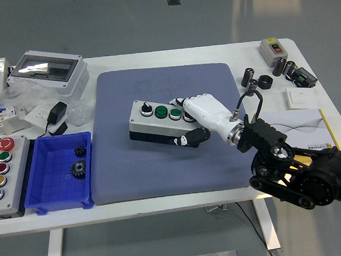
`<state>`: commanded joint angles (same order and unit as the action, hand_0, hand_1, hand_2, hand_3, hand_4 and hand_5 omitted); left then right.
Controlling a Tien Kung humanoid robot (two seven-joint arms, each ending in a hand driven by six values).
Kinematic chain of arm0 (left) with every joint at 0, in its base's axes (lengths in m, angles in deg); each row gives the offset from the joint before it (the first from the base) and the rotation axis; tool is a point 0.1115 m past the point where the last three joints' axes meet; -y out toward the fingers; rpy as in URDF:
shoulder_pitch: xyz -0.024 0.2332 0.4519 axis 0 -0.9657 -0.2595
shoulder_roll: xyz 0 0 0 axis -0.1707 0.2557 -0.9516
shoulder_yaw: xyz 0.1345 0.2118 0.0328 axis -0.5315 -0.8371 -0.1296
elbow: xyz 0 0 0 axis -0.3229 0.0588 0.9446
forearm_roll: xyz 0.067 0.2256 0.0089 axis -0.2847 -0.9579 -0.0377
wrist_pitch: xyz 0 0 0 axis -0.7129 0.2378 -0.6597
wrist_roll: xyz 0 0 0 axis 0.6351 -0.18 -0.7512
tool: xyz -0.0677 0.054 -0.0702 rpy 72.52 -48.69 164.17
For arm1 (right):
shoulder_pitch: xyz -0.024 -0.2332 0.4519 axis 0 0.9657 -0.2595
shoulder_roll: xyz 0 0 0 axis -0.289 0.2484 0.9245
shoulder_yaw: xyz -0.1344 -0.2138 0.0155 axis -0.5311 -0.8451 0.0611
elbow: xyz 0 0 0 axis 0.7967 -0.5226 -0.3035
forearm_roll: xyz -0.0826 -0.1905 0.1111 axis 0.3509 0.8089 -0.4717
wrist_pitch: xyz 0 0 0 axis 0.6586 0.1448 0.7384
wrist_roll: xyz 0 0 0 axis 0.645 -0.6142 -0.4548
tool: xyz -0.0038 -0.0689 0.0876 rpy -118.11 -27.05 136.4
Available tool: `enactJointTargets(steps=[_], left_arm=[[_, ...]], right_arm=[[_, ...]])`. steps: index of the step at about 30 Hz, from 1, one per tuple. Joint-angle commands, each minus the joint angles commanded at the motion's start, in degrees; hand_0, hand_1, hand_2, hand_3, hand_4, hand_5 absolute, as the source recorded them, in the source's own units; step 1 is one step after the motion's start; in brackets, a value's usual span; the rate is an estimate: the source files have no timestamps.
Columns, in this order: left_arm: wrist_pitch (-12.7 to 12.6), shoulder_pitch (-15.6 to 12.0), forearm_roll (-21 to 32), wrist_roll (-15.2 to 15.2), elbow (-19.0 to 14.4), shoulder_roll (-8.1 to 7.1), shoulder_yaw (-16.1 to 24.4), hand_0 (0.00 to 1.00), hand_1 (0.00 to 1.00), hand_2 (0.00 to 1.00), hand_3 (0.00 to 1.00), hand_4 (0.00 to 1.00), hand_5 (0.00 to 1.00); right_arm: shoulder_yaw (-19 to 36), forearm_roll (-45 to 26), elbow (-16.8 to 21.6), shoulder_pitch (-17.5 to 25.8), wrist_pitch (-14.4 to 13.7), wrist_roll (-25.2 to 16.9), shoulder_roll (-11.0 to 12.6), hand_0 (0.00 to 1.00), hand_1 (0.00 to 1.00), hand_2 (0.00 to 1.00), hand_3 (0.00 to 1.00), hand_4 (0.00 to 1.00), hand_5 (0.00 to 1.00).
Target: Pick up the button,place it on the desk,press the button,press the button
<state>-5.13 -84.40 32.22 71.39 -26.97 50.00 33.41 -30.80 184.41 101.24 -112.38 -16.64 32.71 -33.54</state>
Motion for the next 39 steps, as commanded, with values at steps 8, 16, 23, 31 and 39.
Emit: enactJointTargets(steps=[8,16,23,31,39], left_arm=[[-0.1,0.2,-0.5,-0.1,0.0,0.06,0.1,0.647,0.628,0.620,0.701,0.752,0.187],[-0.2,0.3,-0.6,0.0,0.0,0.14,0.1,0.646,0.627,0.620,0.700,0.752,0.188],[-0.3,0.4,-0.7,0.0,0.0,0.07,0.2,0.645,0.627,0.620,0.700,0.751,0.187],[-0.5,0.4,-0.3,0.0,0.0,0.04,-0.1,0.645,0.627,0.620,0.699,0.749,0.186],[-0.7,0.4,-0.1,0.1,0.0,-0.12,-0.2,0.645,0.626,0.620,0.696,0.737,0.166]], right_arm=[[-4.0,6.3,0.7,0.7,-1.3,-3.9,0.2,0.192,0.322,0.364,0.423,0.290,0.002],[-2.5,6.7,-2.3,1.3,-2.8,-3.1,-2.2,0.234,0.360,0.376,0.435,0.307,0.002],[-1.0,6.0,-4.9,1.8,-2.4,-1.8,-3.4,0.254,0.384,0.405,0.485,0.236,0.002],[0.0,3.4,-5.5,2.1,-0.3,-1.3,-3.1,0.254,0.359,0.398,0.579,0.290,0.002],[-0.2,3.0,-5.5,2.2,0.8,-0.6,-2.7,0.265,0.377,0.409,0.609,0.322,0.002]])
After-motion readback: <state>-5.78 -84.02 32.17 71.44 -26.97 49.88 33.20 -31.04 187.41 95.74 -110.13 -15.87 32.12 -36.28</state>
